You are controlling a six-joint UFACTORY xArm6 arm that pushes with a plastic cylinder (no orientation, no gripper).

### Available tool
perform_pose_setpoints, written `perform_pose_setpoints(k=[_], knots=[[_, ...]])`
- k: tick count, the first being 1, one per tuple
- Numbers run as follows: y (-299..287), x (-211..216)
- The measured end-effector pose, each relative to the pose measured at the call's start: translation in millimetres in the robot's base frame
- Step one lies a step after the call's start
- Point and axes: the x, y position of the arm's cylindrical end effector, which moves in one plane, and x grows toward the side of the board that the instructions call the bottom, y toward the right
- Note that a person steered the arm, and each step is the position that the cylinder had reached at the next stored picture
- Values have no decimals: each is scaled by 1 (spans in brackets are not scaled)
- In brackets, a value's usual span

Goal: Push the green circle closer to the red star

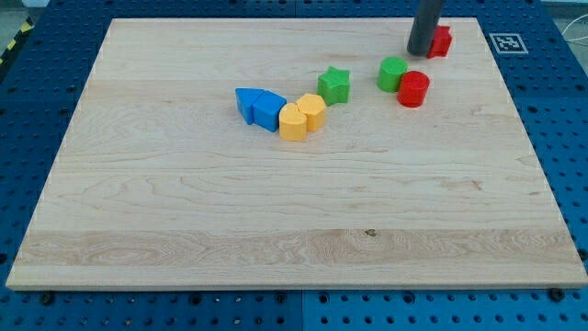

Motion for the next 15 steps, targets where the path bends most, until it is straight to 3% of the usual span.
perform_pose_setpoints(k=[1, 2, 5, 6, 10, 13, 15], knots=[[15, -9], [-6, -9], [-101, 59], [-100, 70], [-5, 78], [-1, 76], [-1, 34]])
